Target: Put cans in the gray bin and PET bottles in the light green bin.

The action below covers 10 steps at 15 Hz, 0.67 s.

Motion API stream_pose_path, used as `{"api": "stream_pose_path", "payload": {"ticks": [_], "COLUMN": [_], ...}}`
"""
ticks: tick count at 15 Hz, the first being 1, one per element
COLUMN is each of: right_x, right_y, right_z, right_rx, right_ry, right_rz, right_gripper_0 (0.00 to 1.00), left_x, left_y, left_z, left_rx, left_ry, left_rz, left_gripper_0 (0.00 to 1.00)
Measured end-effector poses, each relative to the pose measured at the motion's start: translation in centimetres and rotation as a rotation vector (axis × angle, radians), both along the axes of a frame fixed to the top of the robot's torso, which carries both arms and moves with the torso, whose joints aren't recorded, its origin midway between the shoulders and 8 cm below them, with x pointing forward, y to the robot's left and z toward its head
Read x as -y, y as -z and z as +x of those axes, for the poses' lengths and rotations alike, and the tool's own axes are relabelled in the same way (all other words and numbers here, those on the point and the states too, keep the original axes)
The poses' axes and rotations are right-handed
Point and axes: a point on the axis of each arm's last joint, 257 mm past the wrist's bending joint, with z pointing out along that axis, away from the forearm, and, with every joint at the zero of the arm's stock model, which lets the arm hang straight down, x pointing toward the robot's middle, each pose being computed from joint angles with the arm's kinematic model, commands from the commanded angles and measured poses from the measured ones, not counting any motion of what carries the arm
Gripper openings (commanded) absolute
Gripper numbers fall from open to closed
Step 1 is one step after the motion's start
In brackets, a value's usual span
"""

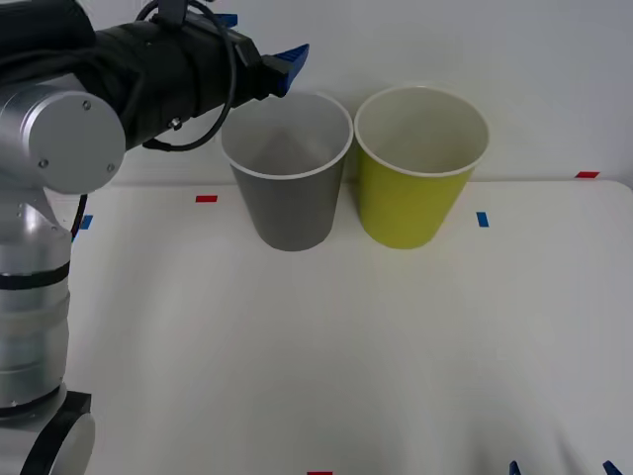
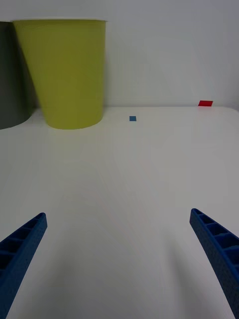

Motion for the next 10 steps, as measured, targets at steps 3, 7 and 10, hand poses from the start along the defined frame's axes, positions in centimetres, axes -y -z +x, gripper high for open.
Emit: {"api": "stream_pose_path", "payload": {"ticks": [3, 7, 10], "right_x": [0.0, 0.0, 0.0], "right_y": [0.0, 0.0, 0.0], "right_z": [0.0, 0.0, 0.0], "right_rx": [0.0, 0.0, 0.0], "right_ry": [0.0, 0.0, 0.0], "right_rz": [0.0, 0.0, 0.0], "right_gripper_0": [1.0, 1.0, 1.0], "left_x": [-2.4, -5.8, -8.1], "left_y": [0.4, 2.2, 4.6], "left_z": [-2.8, -7.2, -9.3], "left_rx": [0.03, 0.039, -0.007], "left_ry": [-0.035, -0.092, -0.12], "left_rz": [-0.025, -0.057, -0.082], "left_gripper_0": [0.93, 0.93, 0.92]}}
